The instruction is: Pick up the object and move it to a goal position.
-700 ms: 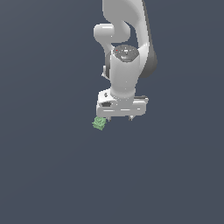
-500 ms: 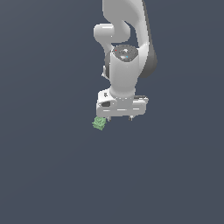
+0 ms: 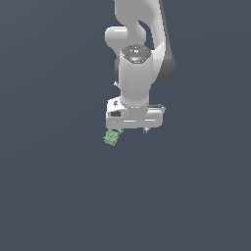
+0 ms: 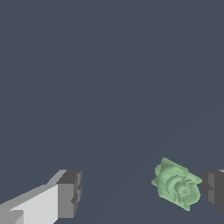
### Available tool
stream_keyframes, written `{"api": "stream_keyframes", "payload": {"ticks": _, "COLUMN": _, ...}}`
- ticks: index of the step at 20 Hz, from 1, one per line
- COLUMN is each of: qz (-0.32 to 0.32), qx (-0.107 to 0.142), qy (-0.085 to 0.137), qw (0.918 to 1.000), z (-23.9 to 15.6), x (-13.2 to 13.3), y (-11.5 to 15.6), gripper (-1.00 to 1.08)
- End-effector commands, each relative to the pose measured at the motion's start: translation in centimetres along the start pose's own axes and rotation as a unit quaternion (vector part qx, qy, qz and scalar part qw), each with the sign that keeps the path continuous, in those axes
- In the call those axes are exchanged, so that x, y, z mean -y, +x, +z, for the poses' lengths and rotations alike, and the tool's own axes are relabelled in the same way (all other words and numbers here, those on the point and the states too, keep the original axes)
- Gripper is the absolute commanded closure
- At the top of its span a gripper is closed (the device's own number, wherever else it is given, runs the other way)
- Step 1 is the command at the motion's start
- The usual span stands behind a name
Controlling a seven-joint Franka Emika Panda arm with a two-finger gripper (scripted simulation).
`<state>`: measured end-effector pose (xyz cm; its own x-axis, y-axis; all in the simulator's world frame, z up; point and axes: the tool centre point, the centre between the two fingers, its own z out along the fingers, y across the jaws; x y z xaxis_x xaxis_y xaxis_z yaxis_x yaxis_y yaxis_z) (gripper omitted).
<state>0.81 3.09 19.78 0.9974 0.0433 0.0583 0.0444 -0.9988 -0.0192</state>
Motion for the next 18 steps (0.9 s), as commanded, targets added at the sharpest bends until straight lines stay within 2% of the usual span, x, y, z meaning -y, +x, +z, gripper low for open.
{"api": "stream_keyframes", "payload": {"ticks": 1, "qz": -0.001, "qx": 0.0, "qy": 0.0, "qw": 1.0, "z": 0.0, "x": 0.1, "y": 0.0, "gripper": -0.92}}
{"api": "stream_keyframes", "payload": {"ticks": 6, "qz": 0.018, "qx": 0.002, "qy": 0.0, "qw": 0.9998, "z": 0.9, "x": -0.8, "y": -0.5, "gripper": -0.92}}
{"api": "stream_keyframes", "payload": {"ticks": 11, "qz": 0.066, "qx": 0.008, "qy": -0.002, "qw": 0.9978, "z": 3.2, "x": -3.1, "y": -2.1, "gripper": -0.92}}
{"api": "stream_keyframes", "payload": {"ticks": 18, "qz": 0.167, "qx": 0.02, "qy": -0.01, "qw": 0.9858, "z": 7.6, "x": -7.8, "y": -6.1, "gripper": -0.92}}
